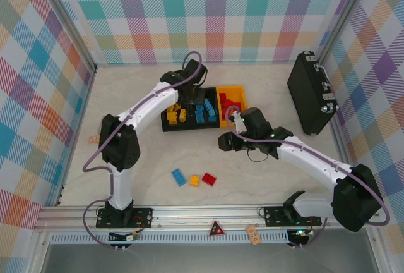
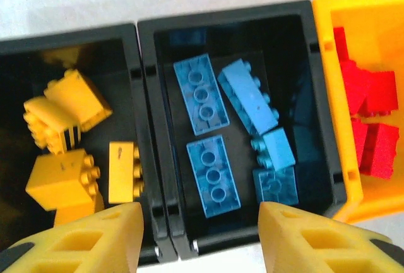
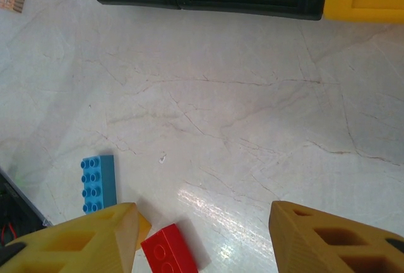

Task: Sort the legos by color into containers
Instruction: Pick up the lego from the bottom-center of the table.

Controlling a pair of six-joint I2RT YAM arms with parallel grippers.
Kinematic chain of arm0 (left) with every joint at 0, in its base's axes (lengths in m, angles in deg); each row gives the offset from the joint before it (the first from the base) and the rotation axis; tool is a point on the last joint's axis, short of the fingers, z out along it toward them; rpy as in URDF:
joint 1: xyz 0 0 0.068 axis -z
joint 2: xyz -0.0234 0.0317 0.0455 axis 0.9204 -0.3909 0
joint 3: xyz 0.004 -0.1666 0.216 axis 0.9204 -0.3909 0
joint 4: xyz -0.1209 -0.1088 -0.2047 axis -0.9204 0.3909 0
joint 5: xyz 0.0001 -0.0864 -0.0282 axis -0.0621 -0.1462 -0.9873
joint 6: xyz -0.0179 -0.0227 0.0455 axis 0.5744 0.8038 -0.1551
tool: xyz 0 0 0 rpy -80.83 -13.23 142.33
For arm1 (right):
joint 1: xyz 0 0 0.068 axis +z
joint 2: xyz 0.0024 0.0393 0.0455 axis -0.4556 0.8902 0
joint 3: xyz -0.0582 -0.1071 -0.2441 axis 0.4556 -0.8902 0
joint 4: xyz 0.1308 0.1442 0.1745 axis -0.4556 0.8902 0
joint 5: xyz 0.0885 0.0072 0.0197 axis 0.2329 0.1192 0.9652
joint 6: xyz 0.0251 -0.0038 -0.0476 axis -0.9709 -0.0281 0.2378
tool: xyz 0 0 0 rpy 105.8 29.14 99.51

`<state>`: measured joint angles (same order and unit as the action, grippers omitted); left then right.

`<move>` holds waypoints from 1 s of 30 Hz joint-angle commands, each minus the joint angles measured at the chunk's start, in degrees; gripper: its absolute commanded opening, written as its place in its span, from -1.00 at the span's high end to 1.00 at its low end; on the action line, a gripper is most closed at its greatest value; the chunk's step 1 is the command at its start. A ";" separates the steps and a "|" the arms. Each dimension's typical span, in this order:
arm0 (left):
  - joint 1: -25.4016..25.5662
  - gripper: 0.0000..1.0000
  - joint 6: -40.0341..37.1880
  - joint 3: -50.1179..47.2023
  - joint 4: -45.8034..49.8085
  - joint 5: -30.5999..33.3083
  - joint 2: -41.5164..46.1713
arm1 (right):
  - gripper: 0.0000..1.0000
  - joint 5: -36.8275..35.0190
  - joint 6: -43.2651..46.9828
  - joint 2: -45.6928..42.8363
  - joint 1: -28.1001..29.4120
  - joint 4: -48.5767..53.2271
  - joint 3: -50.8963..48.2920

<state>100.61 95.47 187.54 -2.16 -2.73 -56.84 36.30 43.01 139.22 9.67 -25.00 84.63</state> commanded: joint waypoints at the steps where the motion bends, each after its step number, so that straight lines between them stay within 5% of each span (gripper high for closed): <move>1: 0.30 -0.03 2.11 -6.35 -2.27 -3.65 6.01 | -0.15 1.97 3.44 0.56 0.94 2.36 2.36; 10: -0.14 -0.08 5.92 -26.78 -6.62 -15.67 19.63 | -0.20 -1.57 9.13 4.31 10.56 3.02 1.37; 19: -2.66 -0.10 9.38 -45.12 -6.93 -18.83 30.94 | -0.24 -4.36 12.75 9.02 18.57 0.94 -0.55; 30: -5.98 -0.14 11.28 -54.51 -7.44 -20.25 35.76 | -0.24 -10.79 13.16 16.53 24.91 1.15 -0.49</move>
<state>95.63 105.45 134.39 -9.33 -22.01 -22.15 27.97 55.31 154.69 33.74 -23.25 84.80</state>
